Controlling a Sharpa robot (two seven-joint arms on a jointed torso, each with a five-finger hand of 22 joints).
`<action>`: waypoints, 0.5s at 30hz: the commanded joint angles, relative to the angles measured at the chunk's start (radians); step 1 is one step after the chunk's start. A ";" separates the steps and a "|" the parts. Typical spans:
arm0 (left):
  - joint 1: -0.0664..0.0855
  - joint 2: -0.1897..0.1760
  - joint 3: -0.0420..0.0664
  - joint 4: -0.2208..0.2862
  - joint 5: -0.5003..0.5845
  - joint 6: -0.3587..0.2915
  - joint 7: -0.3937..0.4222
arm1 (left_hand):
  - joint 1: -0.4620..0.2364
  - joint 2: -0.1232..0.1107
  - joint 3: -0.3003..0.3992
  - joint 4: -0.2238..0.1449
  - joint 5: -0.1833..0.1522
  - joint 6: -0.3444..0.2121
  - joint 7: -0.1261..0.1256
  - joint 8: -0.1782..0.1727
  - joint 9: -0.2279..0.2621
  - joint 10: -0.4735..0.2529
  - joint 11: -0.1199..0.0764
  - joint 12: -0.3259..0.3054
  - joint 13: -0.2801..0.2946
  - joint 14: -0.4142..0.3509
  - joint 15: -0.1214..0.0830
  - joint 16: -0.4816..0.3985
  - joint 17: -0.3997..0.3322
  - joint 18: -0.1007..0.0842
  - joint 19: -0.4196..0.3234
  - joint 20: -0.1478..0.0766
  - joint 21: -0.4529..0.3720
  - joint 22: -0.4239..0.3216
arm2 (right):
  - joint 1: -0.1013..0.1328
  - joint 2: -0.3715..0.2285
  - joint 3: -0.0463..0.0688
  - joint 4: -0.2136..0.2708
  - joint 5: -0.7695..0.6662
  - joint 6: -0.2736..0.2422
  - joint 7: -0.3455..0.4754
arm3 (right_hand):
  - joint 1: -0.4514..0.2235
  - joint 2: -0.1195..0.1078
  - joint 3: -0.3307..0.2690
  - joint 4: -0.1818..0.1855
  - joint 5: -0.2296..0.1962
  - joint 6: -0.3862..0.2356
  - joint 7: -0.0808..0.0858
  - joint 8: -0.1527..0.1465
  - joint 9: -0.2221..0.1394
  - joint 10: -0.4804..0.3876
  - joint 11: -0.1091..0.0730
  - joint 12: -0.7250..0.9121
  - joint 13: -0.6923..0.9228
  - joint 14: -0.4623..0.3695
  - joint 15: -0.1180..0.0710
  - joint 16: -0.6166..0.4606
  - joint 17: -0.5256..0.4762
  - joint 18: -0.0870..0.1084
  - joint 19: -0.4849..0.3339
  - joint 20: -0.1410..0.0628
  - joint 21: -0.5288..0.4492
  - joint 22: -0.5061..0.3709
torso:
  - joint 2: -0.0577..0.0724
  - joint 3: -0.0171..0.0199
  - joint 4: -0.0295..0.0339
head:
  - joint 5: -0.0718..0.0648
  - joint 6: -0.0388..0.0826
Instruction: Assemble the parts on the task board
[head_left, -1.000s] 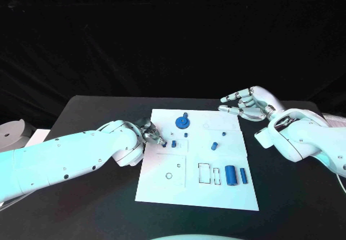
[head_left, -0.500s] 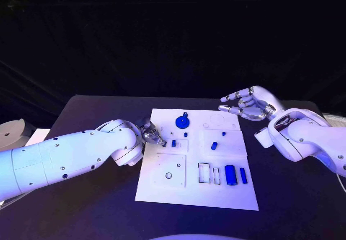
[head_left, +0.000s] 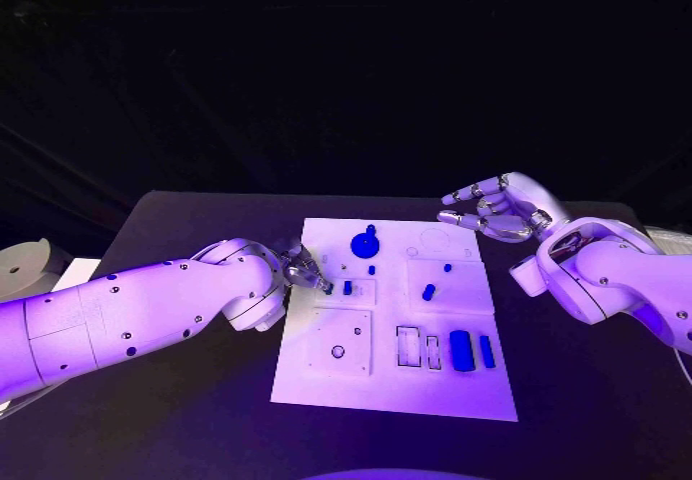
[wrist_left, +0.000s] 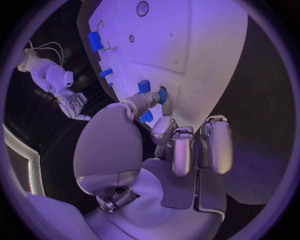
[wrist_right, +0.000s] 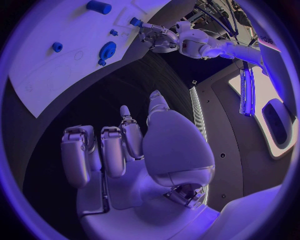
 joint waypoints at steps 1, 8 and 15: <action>-0.005 0.006 -0.005 -0.004 0.009 0.053 -0.006 | -0.010 0.010 -0.006 0.001 0.005 0.073 -0.063 -0.003 0.003 0.016 -0.005 0.006 0.009 0.104 -0.007 0.003 0.263 -0.008 0.063 -0.005 0.006 0.203 | 0.000 -0.001 0.000 0.002 -0.005 0.005 0.008 | 0.003 0.009 -0.005 0.000 0.007 -0.001 -0.001 0.001 0.001 -0.009 0.000 -0.004 0.105 0.083 0.002 -0.004 0.163 0.014 0.062 0.004 -0.005 0.184 | 0.001 0.0008 -0.0005 | 0.001 0.000; -0.005 0.010 -0.005 -0.016 0.024 0.068 -0.004 | -0.026 0.033 -0.009 0.006 0.022 0.095 -0.068 -0.016 0.005 0.028 -0.009 0.023 0.040 0.104 -0.009 0.003 0.263 -0.010 0.067 -0.007 0.016 0.208 | 0.000 -0.001 0.000 0.002 -0.005 0.004 0.008 | 0.003 0.009 -0.005 0.000 0.007 -0.001 -0.001 0.001 0.001 -0.009 0.000 -0.004 0.105 0.083 0.002 -0.004 0.163 0.014 0.062 0.004 -0.005 0.184 | 0.001 0.0013 0.0002 | 0.000 -0.002; -0.004 0.015 -0.005 -0.025 0.038 0.097 -0.003 | -0.054 0.051 -0.008 -0.005 0.069 0.120 -0.071 -0.035 0.007 0.039 -0.011 0.034 0.067 0.104 -0.010 0.003 0.263 -0.012 0.069 -0.008 0.023 0.212 | 0.000 0.000 0.000 0.001 -0.005 0.005 0.008 | 0.005 0.010 -0.007 -0.001 0.008 0.000 -0.001 0.001 0.001 -0.009 0.000 -0.004 0.104 0.083 0.002 -0.005 0.162 0.013 0.062 0.004 -0.005 0.185 | 0.000 0.0001 0.0003 | 0.001 -0.004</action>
